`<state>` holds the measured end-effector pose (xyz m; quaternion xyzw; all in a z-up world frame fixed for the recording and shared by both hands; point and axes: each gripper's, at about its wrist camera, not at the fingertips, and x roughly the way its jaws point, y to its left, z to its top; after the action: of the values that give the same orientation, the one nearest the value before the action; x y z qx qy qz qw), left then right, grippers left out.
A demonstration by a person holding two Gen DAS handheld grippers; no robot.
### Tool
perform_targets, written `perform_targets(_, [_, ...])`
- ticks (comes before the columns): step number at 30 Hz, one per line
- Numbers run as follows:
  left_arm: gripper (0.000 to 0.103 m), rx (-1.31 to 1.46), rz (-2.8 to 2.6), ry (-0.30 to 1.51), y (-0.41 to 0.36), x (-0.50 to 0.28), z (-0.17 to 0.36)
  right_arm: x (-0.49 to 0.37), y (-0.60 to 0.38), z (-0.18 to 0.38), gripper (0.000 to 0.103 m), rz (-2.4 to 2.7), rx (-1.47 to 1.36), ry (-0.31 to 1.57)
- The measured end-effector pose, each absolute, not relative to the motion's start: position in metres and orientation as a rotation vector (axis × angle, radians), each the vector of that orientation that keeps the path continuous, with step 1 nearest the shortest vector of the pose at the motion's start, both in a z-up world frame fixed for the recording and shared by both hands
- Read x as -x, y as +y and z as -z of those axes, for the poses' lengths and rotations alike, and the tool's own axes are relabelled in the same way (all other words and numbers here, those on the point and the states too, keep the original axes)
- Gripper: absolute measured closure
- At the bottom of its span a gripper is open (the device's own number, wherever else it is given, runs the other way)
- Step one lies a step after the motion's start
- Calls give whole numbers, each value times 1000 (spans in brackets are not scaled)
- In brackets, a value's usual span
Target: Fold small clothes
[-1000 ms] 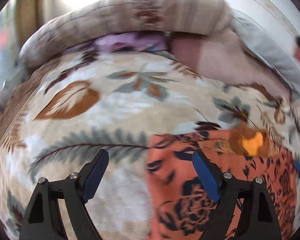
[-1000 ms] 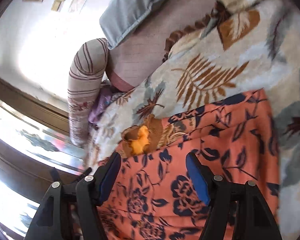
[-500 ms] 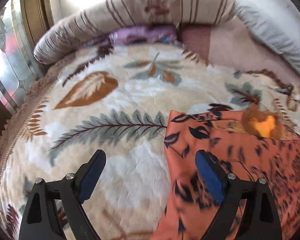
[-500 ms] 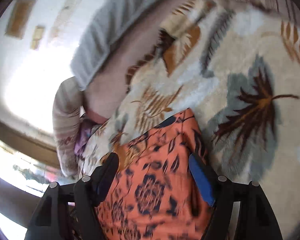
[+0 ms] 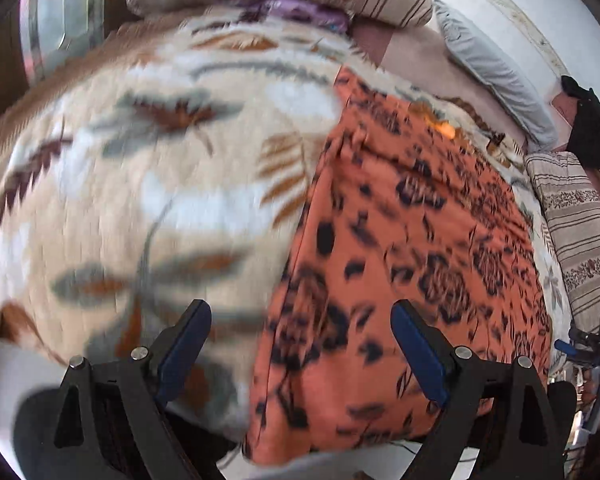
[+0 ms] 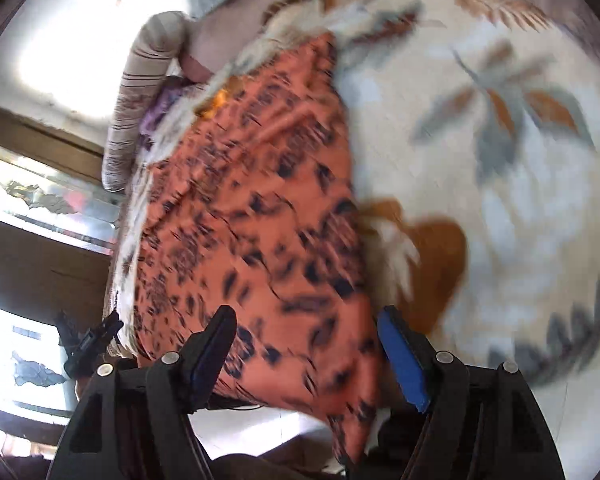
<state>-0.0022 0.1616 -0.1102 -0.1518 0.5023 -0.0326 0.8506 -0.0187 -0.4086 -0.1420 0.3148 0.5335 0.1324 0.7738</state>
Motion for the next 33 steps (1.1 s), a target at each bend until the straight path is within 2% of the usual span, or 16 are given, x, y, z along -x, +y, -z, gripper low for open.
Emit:
perform_targets(6, [12,384,53,1118,161,24,128,34,-392,172,28,-290,-730,1229])
perform_targets(11, [12,400,44,1141,164,22,139,38,-387,174,28,-268,-702,1224])
perform_targets(13, [22,374,30,1170,161,20,144,38,-387,175,30,-270,-699,1229])
perform_targets(16, [39,329,8,1181,158,24,143,39,-387,175,46,-256,-682,1241])
perform_targets(17, [49,338,8,1186,160,26,141,42,-389,174,50,-256,-689,1243])
perform_targets(18, [55,362,22,1182,162,29,139,45,-389,173,50,-261,-695,1243])
perform_targets(19, [55,372,38,1173,163,31,137,48,-389,171,50,-267,-692,1241])
perform_targets(20, [48,359,39,1174,161,32,137,50,-388,172,49,-274,-683,1245])
perform_targets(21, [35,332,31,1194,159,30,142,50,-388,175,47,-276,-677,1253])
perform_targets(23, [32,288,16,1217,151,27,150,44,-389,182,45,-259,-686,1276])
perform_targets(25, [34,249,8,1214,142,27,148,39,-386,183,46,-260,-670,1291])
perform_targets(27, [66,234,3,1209,140,26,145,38,-384,183,59,-254,-632,1306])
perform_targets(28, [80,246,16,1204,143,27,142,39,-385,184,81,-238,-621,1312])
perform_targets(29, [97,280,45,1203,145,27,137,40,-388,184,92,-238,-634,1307])
perform_targets(33, [97,325,84,1148,149,30,114,47,-391,165,93,-273,-670,1241])
